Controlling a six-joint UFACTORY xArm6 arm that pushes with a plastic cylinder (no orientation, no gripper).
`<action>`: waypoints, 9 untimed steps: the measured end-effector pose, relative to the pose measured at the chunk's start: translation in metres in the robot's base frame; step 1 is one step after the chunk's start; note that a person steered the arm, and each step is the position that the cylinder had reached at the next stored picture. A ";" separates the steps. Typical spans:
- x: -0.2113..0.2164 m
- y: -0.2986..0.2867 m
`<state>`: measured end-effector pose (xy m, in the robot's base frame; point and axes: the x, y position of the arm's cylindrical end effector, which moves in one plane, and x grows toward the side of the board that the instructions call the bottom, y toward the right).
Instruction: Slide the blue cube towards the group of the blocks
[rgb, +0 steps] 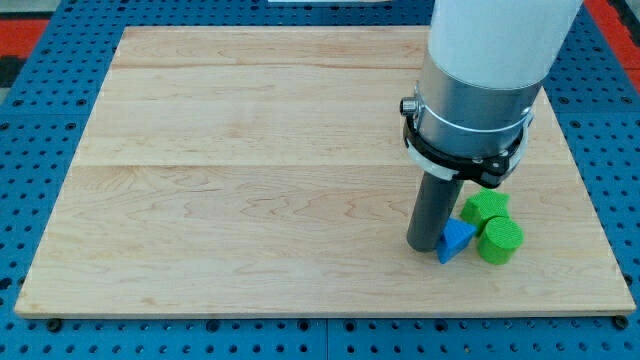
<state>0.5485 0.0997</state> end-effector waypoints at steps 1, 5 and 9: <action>-0.003 -0.018; -0.099 0.052; -0.153 0.018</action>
<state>0.3960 0.1178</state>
